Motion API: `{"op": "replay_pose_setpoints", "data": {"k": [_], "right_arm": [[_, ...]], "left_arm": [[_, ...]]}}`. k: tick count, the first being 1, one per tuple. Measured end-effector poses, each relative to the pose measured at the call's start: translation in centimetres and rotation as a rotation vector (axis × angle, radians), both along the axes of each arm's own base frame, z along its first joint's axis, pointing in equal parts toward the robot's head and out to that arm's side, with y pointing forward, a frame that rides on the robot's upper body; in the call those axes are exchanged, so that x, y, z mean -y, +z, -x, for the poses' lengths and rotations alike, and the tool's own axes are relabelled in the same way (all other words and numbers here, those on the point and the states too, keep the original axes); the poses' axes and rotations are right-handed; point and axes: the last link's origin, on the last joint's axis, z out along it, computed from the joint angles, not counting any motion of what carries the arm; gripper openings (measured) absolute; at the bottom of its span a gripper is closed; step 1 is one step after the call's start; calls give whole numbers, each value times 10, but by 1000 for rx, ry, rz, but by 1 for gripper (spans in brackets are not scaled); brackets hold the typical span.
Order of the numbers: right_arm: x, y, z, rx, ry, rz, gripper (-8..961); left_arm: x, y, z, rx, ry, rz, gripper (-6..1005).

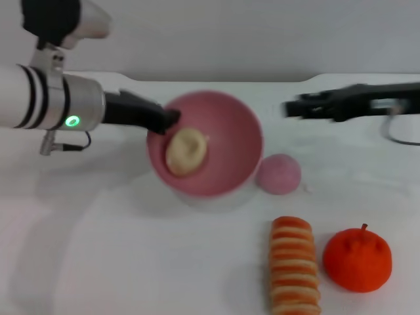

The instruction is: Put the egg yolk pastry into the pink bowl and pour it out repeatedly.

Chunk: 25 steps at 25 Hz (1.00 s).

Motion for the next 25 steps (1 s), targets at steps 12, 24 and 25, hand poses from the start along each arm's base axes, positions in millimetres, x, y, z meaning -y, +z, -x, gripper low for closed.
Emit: {"op": "replay_pose_setpoints", "data": {"k": [12, 24, 25], "right_arm": [[37, 35, -120, -128, -293, -192, 506], [36, 32, -120, -123, -289, -190, 506], [36, 32, -120, -123, -289, -190, 506]], "left_arm": [[51, -9, -17, -113, -492, -396, 1], [95, -81, -17, -640, -1072, -910, 0], [98, -82, -16, -649, -1100, -934, 0]]}}
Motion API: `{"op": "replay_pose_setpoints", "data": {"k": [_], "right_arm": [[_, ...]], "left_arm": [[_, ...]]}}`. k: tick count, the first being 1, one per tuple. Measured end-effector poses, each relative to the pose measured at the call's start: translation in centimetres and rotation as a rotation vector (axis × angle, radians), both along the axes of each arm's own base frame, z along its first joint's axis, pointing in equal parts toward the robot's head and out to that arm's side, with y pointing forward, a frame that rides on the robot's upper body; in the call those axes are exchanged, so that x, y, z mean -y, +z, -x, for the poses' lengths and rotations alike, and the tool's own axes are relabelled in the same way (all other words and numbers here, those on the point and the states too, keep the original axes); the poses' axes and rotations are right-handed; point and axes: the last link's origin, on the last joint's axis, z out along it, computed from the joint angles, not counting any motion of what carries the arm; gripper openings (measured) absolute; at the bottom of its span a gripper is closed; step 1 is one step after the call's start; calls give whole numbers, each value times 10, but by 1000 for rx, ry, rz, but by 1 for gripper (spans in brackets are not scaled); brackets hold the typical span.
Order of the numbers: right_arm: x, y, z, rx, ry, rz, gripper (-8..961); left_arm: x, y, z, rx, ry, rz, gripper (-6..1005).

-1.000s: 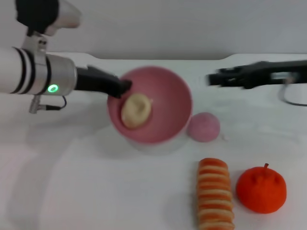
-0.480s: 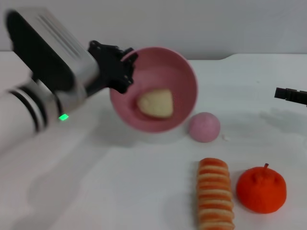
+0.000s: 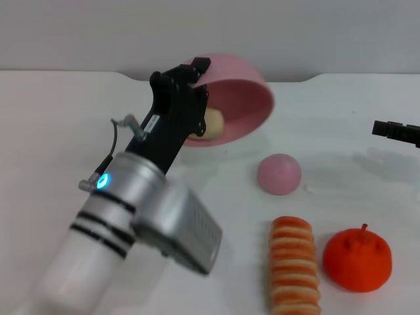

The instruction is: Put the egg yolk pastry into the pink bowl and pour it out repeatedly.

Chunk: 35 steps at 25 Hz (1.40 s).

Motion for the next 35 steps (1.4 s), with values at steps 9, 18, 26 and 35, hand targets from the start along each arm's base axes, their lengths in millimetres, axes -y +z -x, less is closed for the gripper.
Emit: {"op": "replay_pose_setpoints", "data": {"k": [9, 18, 26, 35], "right_arm": [[0, -1, 0, -4, -3, -1, 506], [2, -3, 0, -11, -7, -2, 507], [4, -7, 0, -23, -10, 2, 507], [2, -20, 15, -1, 102, 13, 506]], "left_arm": [[17, 1, 9, -151, -186, -148, 0], [19, -8, 20, -320, -220, -176, 1], [-9, 13, 12, -13, 37, -150, 0], [-72, 52, 11, 509, 504, 237, 0]]}}
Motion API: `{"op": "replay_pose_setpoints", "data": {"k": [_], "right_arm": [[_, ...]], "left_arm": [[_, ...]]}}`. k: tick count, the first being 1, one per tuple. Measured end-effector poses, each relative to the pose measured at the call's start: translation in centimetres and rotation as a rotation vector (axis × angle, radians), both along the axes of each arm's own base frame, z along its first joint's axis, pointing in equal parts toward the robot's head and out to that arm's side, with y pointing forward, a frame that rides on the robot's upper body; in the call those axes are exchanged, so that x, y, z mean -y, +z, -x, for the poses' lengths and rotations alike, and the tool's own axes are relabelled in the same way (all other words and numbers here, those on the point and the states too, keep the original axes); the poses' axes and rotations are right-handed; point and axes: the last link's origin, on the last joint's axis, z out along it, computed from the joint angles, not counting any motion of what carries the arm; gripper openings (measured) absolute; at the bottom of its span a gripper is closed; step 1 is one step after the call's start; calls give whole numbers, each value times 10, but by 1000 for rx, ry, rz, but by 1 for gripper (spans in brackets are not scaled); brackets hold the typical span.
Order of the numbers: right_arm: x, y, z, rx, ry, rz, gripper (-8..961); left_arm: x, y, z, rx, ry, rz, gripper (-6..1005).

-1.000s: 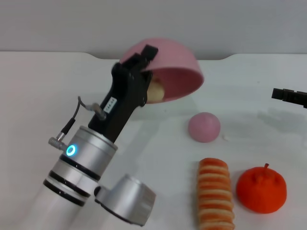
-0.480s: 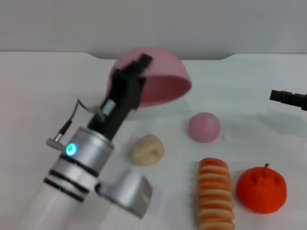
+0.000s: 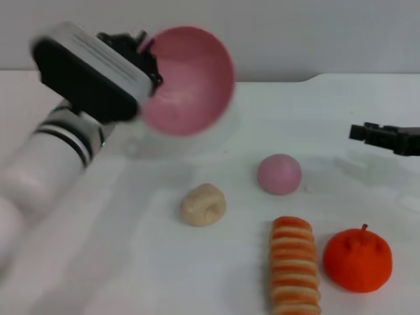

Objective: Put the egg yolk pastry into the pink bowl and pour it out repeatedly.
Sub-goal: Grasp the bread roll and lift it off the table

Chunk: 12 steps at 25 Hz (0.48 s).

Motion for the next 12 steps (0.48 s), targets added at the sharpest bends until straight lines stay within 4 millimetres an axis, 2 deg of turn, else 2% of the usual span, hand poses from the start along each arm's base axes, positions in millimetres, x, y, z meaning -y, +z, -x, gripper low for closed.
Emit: {"op": "replay_pose_setpoints", "data": {"k": [3, 7, 9, 12], "right_arm": [[-2, -6, 7, 5, 36, 25, 507], [-7, -14, 19, 19, 90, 48, 507], [-10, -18, 25, 29, 130, 56, 507], [-12, -30, 39, 69, 238, 92, 506]], "left_arm": [[-6, 9, 5, 233, 32, 223, 1], [-14, 34, 19, 526, 114, 447, 1], [-18, 51, 29, 611, 188, 530, 1], [-24, 74, 46, 638, 331, 589, 0]]}}
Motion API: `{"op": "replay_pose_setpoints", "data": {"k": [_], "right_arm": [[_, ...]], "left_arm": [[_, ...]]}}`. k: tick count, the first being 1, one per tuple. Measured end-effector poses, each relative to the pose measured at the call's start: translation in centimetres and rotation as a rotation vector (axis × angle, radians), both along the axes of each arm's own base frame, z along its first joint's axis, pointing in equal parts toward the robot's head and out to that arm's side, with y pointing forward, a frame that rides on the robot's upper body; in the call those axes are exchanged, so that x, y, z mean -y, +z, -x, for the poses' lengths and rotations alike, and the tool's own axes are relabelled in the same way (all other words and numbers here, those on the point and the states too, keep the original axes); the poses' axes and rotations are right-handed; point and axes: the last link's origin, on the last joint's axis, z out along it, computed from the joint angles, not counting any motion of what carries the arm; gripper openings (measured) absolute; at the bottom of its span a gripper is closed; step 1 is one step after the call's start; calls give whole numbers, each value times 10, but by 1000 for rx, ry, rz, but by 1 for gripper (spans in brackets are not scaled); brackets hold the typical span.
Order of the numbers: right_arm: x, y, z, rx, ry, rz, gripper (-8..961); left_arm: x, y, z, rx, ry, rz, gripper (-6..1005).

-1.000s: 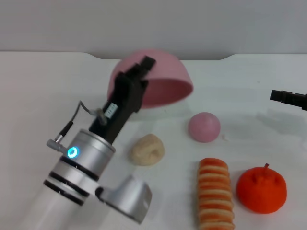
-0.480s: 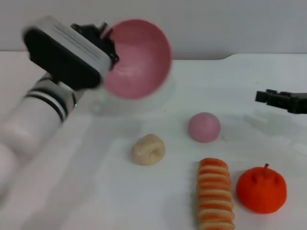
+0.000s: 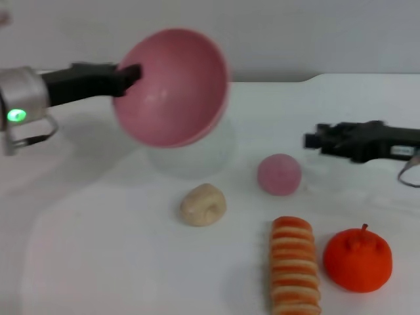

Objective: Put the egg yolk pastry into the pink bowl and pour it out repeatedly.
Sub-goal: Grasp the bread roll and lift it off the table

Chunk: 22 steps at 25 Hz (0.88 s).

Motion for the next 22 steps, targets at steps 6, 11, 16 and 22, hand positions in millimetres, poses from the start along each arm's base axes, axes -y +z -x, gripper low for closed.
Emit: {"op": "replay_pose_setpoints", "data": {"k": [6, 11, 16, 22], "right_arm": [[-3, -32, 41, 106, 216, 139, 517], [-18, -53, 72, 179, 285, 185, 654], [-25, -77, 82, 283, 305, 172, 635], [-18, -104, 86, 371, 359, 188, 613]], "left_arm": [[11, 33, 36, -111, 271, 186, 0], [29, 53, 41, -146, 314, 181, 1], [43, 69, 42, -189, 346, 154, 1], [48, 68, 44, -211, 358, 173, 0]]}}
